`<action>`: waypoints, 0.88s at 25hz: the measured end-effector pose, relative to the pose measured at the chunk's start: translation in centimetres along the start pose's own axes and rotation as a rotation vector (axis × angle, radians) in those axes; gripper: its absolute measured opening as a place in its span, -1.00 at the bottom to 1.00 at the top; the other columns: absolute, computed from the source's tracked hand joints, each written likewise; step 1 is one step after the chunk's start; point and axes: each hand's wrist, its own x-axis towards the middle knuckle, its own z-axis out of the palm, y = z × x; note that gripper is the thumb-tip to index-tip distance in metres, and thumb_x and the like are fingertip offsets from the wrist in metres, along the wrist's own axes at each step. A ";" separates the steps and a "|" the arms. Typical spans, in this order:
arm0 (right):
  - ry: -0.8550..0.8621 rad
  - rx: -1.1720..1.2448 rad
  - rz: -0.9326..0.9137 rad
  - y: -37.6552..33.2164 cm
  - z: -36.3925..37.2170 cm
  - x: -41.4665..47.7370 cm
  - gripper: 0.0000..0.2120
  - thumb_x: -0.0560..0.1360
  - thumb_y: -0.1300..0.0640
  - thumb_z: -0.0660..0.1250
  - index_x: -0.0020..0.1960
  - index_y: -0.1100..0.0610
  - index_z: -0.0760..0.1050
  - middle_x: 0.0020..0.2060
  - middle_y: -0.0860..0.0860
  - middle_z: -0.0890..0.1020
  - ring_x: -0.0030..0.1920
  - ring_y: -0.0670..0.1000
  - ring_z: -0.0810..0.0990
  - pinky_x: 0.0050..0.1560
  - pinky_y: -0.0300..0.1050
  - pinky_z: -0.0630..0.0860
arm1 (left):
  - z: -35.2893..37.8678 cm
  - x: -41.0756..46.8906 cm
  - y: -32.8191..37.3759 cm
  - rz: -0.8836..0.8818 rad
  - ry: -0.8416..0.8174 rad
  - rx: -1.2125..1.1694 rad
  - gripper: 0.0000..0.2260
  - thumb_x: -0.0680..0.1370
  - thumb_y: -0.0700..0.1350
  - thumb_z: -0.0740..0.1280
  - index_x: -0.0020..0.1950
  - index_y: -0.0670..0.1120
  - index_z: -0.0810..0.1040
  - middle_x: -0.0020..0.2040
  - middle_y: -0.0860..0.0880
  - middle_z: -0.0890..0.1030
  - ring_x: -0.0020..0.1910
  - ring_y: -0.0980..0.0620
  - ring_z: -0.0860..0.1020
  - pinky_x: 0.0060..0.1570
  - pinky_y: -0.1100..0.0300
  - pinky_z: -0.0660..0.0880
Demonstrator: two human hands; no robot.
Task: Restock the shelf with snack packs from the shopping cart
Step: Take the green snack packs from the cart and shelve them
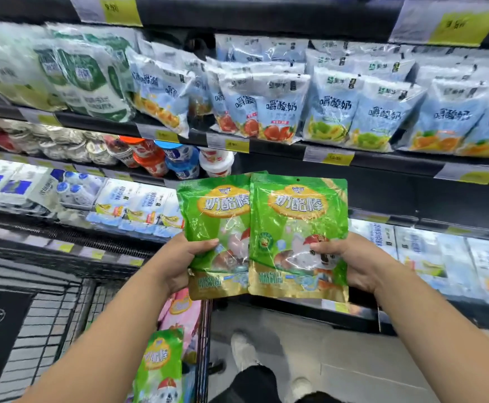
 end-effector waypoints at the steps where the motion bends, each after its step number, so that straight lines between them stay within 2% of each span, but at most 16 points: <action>1: -0.004 0.010 -0.002 -0.2 0.1 0.9 -0.54 0.22 0.33 0.49 0.09 0.38 0.53 -0.17 0.25 0.66 -0.28 0.19 0.63 -0.39 0.04 0.58 | -0.3 1.1 0.3 -0.006 -0.006 0.005 -0.91 0.51 -0.35 0.34 -0.03 -0.21 0.59 -0.26 -0.14 0.69 -0.35 -0.05 0.67 -0.24 0.02 0.64; 4: -0.010 0.035 0.000 -0.3 0.4 4.5 -0.51 0.20 0.32 0.49 0.12 0.37 0.51 -0.21 0.24 0.68 -0.30 0.17 0.67 -0.38 0.04 0.60 | -1.2 4.7 0.2 -0.019 0.009 0.003 -0.89 0.46 -0.30 0.40 -0.03 -0.19 0.59 -0.28 -0.10 0.69 -0.35 -0.02 0.67 -0.14 0.00 0.61; 7: -0.020 0.023 0.001 0.1 0.6 8.5 -0.45 0.19 0.33 0.48 0.18 0.37 0.51 -0.11 0.25 0.68 -0.25 0.18 0.70 -0.23 0.13 0.61 | -1.8 8.1 -1.0 -0.038 0.027 -0.076 -0.88 0.49 -0.34 0.36 -0.02 -0.19 0.59 -0.30 -0.09 0.68 -0.38 0.00 0.66 -0.28 0.00 0.66; 11: -0.061 0.009 -0.022 0.2 0.4 13.0 -0.57 0.21 0.35 0.44 0.09 0.29 0.59 -0.12 0.20 0.72 -0.24 0.17 0.71 -0.14 0.20 0.63 | -2.4 11.5 -2.6 -0.030 0.015 -0.128 -0.83 0.34 -0.28 0.40 -0.09 -0.20 0.62 -0.30 -0.13 0.67 -0.40 -0.04 0.66 -0.37 0.08 0.63; 13: -0.072 0.001 -0.042 0.4 0.0 15.2 -0.71 0.22 0.34 0.43 -0.05 0.21 0.63 -0.23 0.13 0.72 -0.33 0.10 0.68 -0.27 0.16 0.64 | -2.8 13.8 -3.4 -0.004 0.021 -0.128 -0.84 0.33 -0.26 0.41 -0.10 -0.18 0.66 -0.22 -0.16 0.68 -0.35 -0.06 0.67 -0.31 0.04 0.64; 15: -0.083 -0.009 -0.050 1.0 -0.3 17.2 -0.82 0.23 0.32 0.42 -0.18 0.15 0.63 -0.36 0.06 0.67 -0.44 0.03 0.63 -0.46 0.04 0.59 | -3.4 15.8 -4.4 0.025 0.023 -0.100 -0.79 0.33 -0.25 0.46 -0.04 -0.19 0.68 -0.11 -0.20 0.67 -0.29 -0.08 0.67 -0.12 -0.07 0.63; 17: -0.095 -0.008 -0.063 1.5 -0.8 18.8 -0.87 0.24 0.31 0.42 -0.26 0.13 0.66 -0.38 0.04 0.65 -0.45 0.04 0.60 -0.47 0.01 0.56 | -3.8 17.5 -5.2 0.049 0.016 -0.068 -0.71 0.30 -0.29 0.52 0.02 -0.19 0.68 -0.07 -0.20 0.66 -0.26 -0.09 0.66 0.00 -0.13 0.57; 18: -0.097 -0.014 -0.072 1.7 -0.9 19.3 -0.87 0.24 0.30 0.42 -0.28 0.11 0.67 -0.38 0.03 0.65 -0.45 0.04 0.60 -0.46 0.02 0.56 | -3.7 18.0 -5.5 0.061 0.009 -0.065 -0.67 0.25 -0.33 0.52 0.00 -0.18 0.69 -0.09 -0.18 0.68 -0.27 -0.08 0.67 -0.03 -0.13 0.59; 20: -0.109 -0.040 -0.074 2.0 -1.0 20.3 -0.87 0.23 0.28 0.43 -0.30 0.08 0.68 -0.38 0.03 0.64 -0.46 0.04 0.59 -0.45 0.01 0.55 | -3.4 19.0 -5.9 0.097 -0.002 -0.088 -0.71 0.17 -0.26 0.50 -0.12 -0.14 0.73 -0.19 -0.13 0.71 -0.32 -0.05 0.69 -0.23 -0.03 0.66; 22: -0.117 -0.048 -0.079 2.3 -0.9 21.5 -0.86 0.22 0.29 0.43 -0.29 0.09 0.67 -0.36 0.05 0.65 -0.43 0.06 0.59 -0.45 0.00 0.54 | -3.4 20.1 -6.3 0.126 -0.002 -0.121 -0.80 0.24 -0.22 0.44 -0.17 -0.13 0.73 -0.22 -0.12 0.72 -0.33 -0.03 0.69 -0.33 0.03 0.64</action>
